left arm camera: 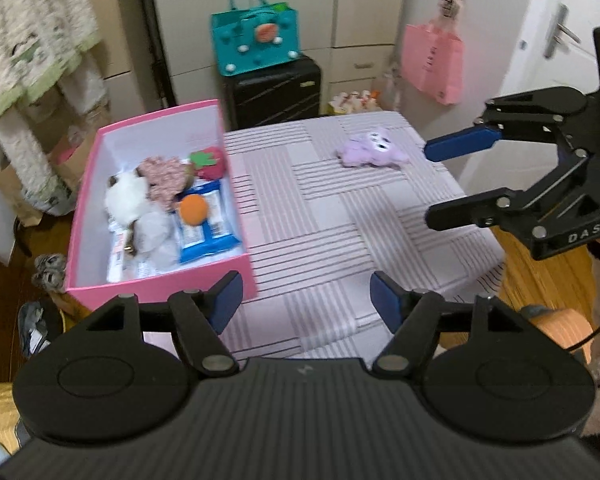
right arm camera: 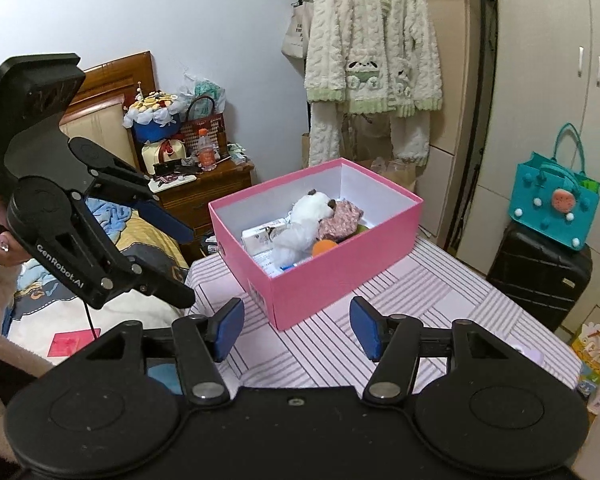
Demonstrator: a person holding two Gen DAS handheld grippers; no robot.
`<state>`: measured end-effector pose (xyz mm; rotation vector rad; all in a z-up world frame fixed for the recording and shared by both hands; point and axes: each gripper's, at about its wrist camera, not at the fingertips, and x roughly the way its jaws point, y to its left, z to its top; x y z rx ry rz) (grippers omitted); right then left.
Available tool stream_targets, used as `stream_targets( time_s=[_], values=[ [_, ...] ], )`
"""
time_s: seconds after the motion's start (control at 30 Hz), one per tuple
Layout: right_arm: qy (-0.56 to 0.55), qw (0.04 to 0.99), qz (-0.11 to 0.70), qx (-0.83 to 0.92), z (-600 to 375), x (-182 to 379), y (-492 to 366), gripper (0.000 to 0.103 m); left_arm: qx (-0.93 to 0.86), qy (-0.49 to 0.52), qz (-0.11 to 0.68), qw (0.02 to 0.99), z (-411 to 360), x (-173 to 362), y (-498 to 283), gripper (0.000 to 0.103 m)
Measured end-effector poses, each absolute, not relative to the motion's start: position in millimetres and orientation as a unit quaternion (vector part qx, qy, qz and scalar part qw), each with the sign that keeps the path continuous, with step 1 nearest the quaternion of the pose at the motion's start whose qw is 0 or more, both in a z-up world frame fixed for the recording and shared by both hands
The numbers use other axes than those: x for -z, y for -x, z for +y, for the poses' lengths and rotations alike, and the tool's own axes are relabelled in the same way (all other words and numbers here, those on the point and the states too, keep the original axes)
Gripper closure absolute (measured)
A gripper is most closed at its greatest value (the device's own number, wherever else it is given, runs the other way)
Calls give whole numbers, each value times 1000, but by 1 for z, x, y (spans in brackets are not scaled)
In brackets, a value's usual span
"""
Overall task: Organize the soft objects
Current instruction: 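Withdraw both open tools from the box toward the purple plush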
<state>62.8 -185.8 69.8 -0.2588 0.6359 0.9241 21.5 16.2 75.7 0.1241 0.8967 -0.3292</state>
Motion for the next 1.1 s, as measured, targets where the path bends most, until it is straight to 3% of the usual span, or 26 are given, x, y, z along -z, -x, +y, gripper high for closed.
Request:
stream_targets(
  time_s=[0.53,1.1],
  values=[
    [101,859,307,-396,-242,-30,-40,37,239,-80,459,852,-53,-53,-47,33],
    [77,863,332,-374,-272,20,-91,37,256,-55,440,859,-82,-15,-115,33]
  ],
)
